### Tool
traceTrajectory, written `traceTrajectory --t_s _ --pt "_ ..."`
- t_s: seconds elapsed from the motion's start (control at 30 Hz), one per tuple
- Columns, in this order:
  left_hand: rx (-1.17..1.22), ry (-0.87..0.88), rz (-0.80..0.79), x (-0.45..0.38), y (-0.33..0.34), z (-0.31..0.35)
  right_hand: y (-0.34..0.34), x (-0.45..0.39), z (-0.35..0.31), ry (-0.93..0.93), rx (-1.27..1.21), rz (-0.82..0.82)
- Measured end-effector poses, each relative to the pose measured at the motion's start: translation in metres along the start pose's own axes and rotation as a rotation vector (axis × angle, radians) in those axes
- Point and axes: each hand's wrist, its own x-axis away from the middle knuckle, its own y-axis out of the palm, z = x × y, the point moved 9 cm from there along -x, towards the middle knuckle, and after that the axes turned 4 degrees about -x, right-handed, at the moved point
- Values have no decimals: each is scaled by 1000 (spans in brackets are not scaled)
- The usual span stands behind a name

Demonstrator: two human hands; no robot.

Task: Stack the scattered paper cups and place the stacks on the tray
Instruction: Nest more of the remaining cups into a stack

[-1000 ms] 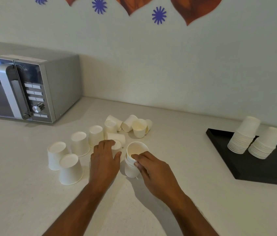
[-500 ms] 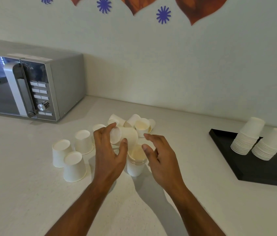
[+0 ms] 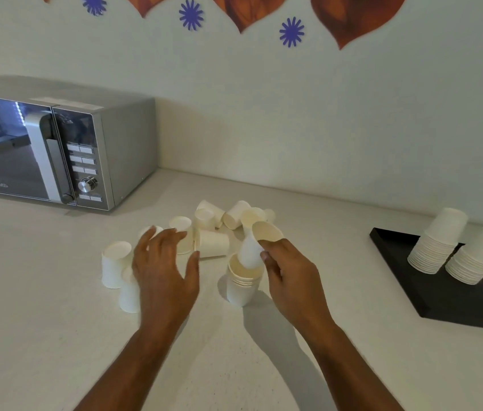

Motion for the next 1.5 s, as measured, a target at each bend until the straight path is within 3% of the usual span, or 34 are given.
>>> traceTrajectory --t_s 0.13,0.23,0.43,0.6,0.7,0.8,1.0,1.1,1.2,1.37,1.5 --pt "-147 -194 -75 4 0 -28 31 7 0 -49 198 -197" --pt "-225 -232 -147 8 3 -35 48 12 0 -62 253 -297" --pt "-261 -274 -180 10 -1 -42 35 7 4 7 114 -187" --pt "-67 -177 -123 1 1 -23 6 -7 6 190 -159 33" --pt "195 -71 -41 -3 -2 14 14 -10 11 323 -387 -19" --pt "403 -83 -34 -4 2 43 26 -8 7 389 -511 -108" --pt "568 -97 -141 -2 21 67 14 -10 8 381 -621 -7" --pt "539 -155 -195 0 35 58 2 -11 13 348 -472 55" --pt "340 -200 -154 -8 35 34 -6 -8 4 180 -176 43" --pt "-92 -238 -39 -23 11 -27 22 4 -2 -4 150 -192" --pt "-220 -372 -86 -20 7 -72 42 11 -6 -66 236 -306"
